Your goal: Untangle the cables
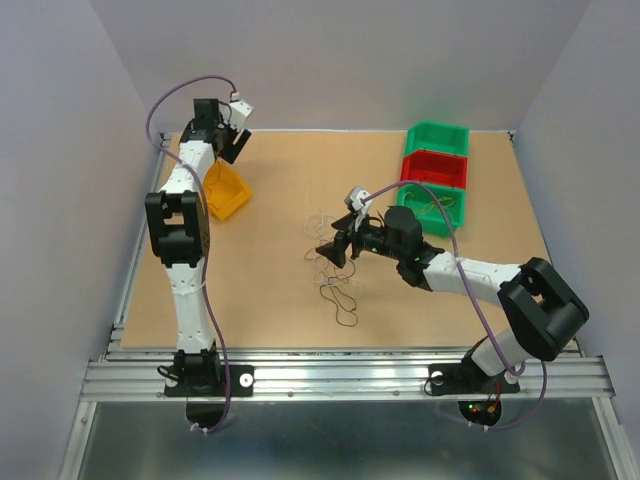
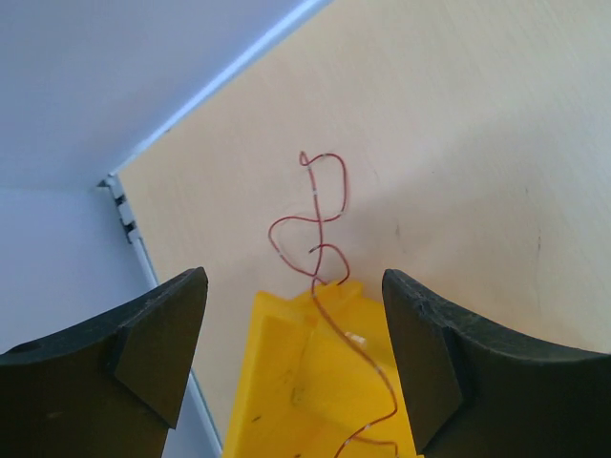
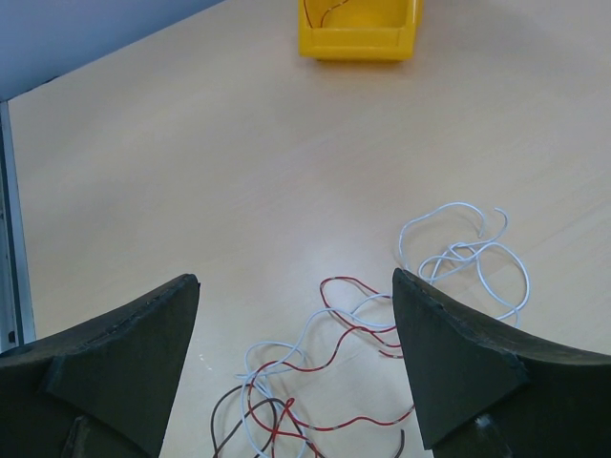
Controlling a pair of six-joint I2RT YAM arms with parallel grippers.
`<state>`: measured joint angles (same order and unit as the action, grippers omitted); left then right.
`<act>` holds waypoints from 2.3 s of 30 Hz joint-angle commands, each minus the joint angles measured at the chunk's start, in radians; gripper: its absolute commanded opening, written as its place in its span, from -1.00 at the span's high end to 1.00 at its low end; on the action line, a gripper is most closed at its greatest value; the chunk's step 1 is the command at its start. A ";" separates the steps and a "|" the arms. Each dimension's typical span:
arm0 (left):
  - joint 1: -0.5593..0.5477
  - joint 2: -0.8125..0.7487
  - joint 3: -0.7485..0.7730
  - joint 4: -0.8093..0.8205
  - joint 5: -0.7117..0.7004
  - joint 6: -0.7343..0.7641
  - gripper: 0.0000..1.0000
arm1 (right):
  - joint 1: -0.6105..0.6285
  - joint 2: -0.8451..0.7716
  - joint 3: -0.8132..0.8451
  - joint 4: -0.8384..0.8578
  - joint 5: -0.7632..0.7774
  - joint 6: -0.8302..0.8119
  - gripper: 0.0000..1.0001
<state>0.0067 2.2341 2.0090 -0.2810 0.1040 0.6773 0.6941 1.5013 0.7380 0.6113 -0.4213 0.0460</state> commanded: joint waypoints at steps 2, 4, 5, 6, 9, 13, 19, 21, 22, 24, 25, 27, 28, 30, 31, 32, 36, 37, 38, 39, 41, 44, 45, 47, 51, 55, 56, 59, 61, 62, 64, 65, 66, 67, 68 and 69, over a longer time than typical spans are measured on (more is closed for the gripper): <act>-0.053 0.094 0.143 -0.099 -0.154 -0.022 -0.72 | -0.001 0.014 0.063 0.058 0.001 0.006 -0.74; -0.057 0.145 0.186 -0.106 -0.225 -0.028 -0.73 | -0.001 0.013 0.061 0.058 -0.001 0.005 -0.74; -0.057 0.160 0.203 -0.107 -0.225 -0.028 -0.74 | 0.001 0.011 0.061 0.058 -0.002 0.005 -0.74; -0.057 0.191 0.235 -0.115 -0.249 -0.035 -0.76 | 0.001 0.010 0.060 0.058 -0.004 0.005 -0.74; -0.057 0.248 0.293 -0.125 -0.299 -0.044 -0.73 | -0.001 0.005 0.055 0.058 -0.010 0.005 -0.74; -0.057 0.301 0.339 -0.133 -0.337 -0.062 -0.37 | -0.001 0.000 0.052 0.061 -0.016 0.005 -0.74; -0.074 0.265 0.283 -0.083 -0.326 -0.045 1.00 | -0.001 -0.001 0.052 0.061 -0.016 0.006 -0.74; -0.077 0.211 0.234 -0.034 -0.300 -0.047 1.00 | 0.001 -0.003 0.052 0.062 -0.019 0.006 -0.74; -0.077 0.188 0.215 -0.012 -0.284 -0.054 1.00 | -0.001 -0.003 0.051 0.064 -0.019 0.008 -0.74; -0.074 0.118 0.163 0.035 -0.225 -0.064 1.00 | 0.001 -0.004 0.051 0.064 -0.022 0.009 -0.74; -0.074 0.095 0.149 0.046 -0.204 -0.067 1.00 | 0.001 -0.006 0.049 0.064 -0.022 0.009 -0.73; -0.074 0.037 0.116 0.071 -0.141 -0.084 1.00 | 0.001 -0.006 0.049 0.065 -0.022 0.011 -0.73; -0.074 0.016 0.103 0.080 -0.121 -0.093 1.00 | 0.001 -0.007 0.047 0.067 -0.025 0.011 -0.72; -0.074 -0.037 0.065 0.108 -0.066 -0.122 1.00 | -0.001 -0.009 0.047 0.068 -0.027 0.012 -0.72; -0.073 -0.057 0.050 0.118 -0.056 -0.134 1.00 | -0.001 -0.009 0.047 0.068 -0.028 0.014 -0.72; -0.073 -0.076 0.031 0.134 -0.050 -0.143 1.00 | 0.001 -0.007 0.046 0.070 -0.030 0.012 -0.72; -0.067 -0.192 -0.059 0.190 -0.009 -0.176 1.00 | 0.001 -0.012 0.041 0.073 -0.030 0.014 -0.72; -0.065 -0.211 -0.088 0.192 -0.003 -0.177 1.00 | 0.001 -0.012 0.041 0.073 -0.028 0.012 -0.72; -0.065 -0.229 -0.105 0.189 0.000 -0.177 1.00 | 0.001 -0.015 0.040 0.073 -0.031 0.012 -0.72; -0.063 -0.272 -0.127 0.190 0.014 -0.177 1.00 | -0.001 -0.015 0.038 0.074 -0.031 0.014 -0.72; -0.057 -0.323 -0.217 0.204 0.045 -0.171 1.00 | 0.001 -0.019 0.035 0.074 -0.030 0.012 -0.72; -0.050 -0.428 -0.387 0.267 0.077 -0.157 1.00 | -0.001 -0.027 0.029 0.074 -0.028 0.011 -0.72; -0.047 -0.479 -0.430 0.313 0.082 -0.154 1.00 | -0.001 -0.029 0.029 0.074 -0.030 0.009 -0.72; -0.044 -0.524 -0.567 0.357 0.097 -0.147 1.00 | 0.001 -0.032 0.026 0.074 -0.031 0.008 -0.72; -0.022 -0.616 -0.800 0.541 0.099 -0.133 1.00 | -0.001 -0.039 0.021 0.079 -0.037 0.008 -0.72; 0.027 -0.617 -0.846 0.594 0.137 -0.137 1.00 | 0.001 -0.042 0.020 0.079 -0.042 0.011 -0.72; 0.039 -0.611 -0.845 0.594 0.152 -0.137 1.00 | 0.001 -0.042 0.018 0.080 -0.042 0.011 -0.72; 0.068 -0.578 -0.822 0.605 0.177 -0.140 1.00 | -0.001 -0.046 0.017 0.081 -0.039 0.011 -0.72; 0.093 -0.554 -0.768 0.571 0.226 -0.154 1.00 | 0.001 -0.043 0.018 0.082 -0.036 0.009 -0.72; 0.099 -0.548 -0.748 0.551 0.252 -0.157 1.00 | 0.001 -0.042 0.018 0.082 -0.036 0.011 -0.72; 0.107 -0.544 -0.687 0.478 0.344 -0.160 1.00 | 0.001 -0.036 0.021 0.081 -0.033 0.011 -0.72; 0.107 -0.547 -0.673 0.455 0.368 -0.162 1.00 | 0.001 -0.032 0.023 0.082 -0.031 0.011 -0.72; 0.105 -0.563 -0.662 0.433 0.399 -0.200 1.00 | 0.001 -0.029 0.026 0.081 -0.030 0.011 -0.72; 0.107 -0.576 -0.658 0.422 0.416 -0.218 1.00 | 0.001 -0.026 0.027 0.082 -0.030 0.012 -0.72; 0.105 -0.587 -0.655 0.413 0.459 -0.231 1.00 | 0.001 -0.023 0.031 0.081 -0.031 0.011 -0.72; 0.105 -0.612 -0.653 0.401 0.476 -0.246 1.00 | 0.001 -0.020 0.032 0.082 -0.030 0.012 -0.72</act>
<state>0.1192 1.6997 1.3083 0.1619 0.4297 0.4965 0.6941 1.4906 0.7399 0.6220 -0.4500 0.0536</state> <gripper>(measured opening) 0.038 0.862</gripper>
